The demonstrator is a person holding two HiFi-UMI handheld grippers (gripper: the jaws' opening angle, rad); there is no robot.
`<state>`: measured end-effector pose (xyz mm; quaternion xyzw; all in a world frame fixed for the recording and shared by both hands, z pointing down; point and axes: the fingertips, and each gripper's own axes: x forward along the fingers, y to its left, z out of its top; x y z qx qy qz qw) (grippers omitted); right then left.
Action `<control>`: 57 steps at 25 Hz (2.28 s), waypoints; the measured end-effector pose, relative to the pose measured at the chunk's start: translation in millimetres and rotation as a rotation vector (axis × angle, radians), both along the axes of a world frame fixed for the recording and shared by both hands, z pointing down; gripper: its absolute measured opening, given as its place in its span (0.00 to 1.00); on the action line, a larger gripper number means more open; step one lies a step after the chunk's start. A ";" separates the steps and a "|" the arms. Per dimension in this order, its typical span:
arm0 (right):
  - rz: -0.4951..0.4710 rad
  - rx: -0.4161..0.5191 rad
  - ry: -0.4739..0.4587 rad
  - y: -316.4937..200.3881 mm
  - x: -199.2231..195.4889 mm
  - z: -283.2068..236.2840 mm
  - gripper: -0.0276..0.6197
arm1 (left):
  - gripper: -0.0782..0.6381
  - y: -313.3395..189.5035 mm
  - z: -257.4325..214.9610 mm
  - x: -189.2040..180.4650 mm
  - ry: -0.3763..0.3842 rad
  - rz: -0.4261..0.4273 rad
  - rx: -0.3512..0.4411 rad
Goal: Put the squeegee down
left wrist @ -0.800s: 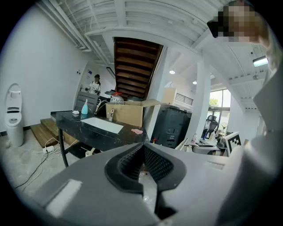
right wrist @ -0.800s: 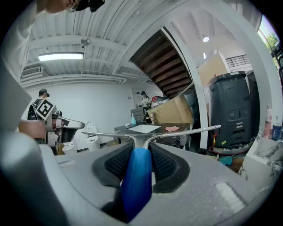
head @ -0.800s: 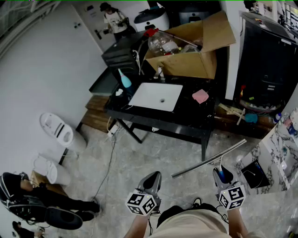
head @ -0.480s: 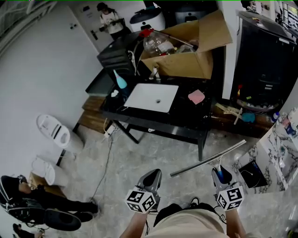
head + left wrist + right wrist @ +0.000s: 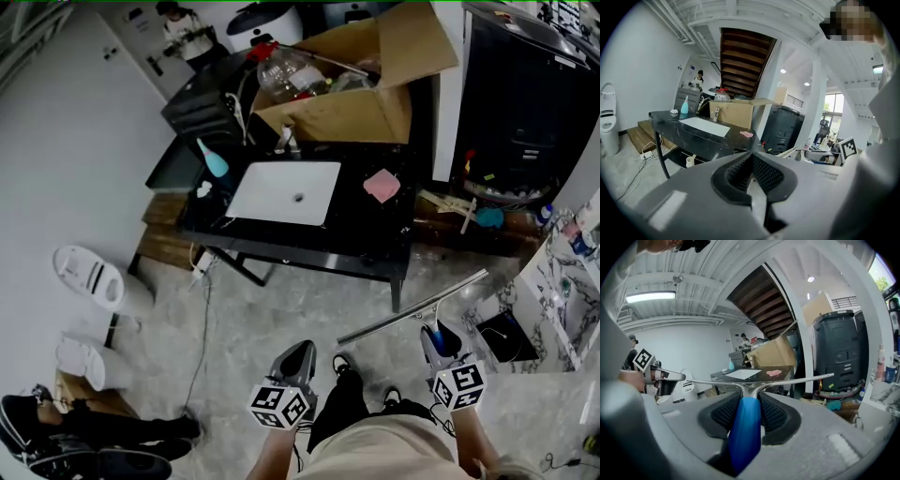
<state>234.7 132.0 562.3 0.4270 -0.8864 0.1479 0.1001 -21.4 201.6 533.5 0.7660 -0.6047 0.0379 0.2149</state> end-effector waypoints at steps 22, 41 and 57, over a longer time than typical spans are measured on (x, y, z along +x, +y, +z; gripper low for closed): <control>0.318 -0.003 0.025 -148.7 -92.5 -33.4 0.24 | 0.13 -211.2 6.2 -106.1 0.007 0.293 0.058; 0.375 -0.061 0.007 -264.3 -83.8 7.6 0.24 | 0.13 -335.6 6.5 -99.2 -0.037 0.327 0.011; 0.276 -0.055 0.013 -416.7 -106.3 17.8 0.24 | 0.13 -441.2 -5.2 -100.2 -0.065 0.315 -0.011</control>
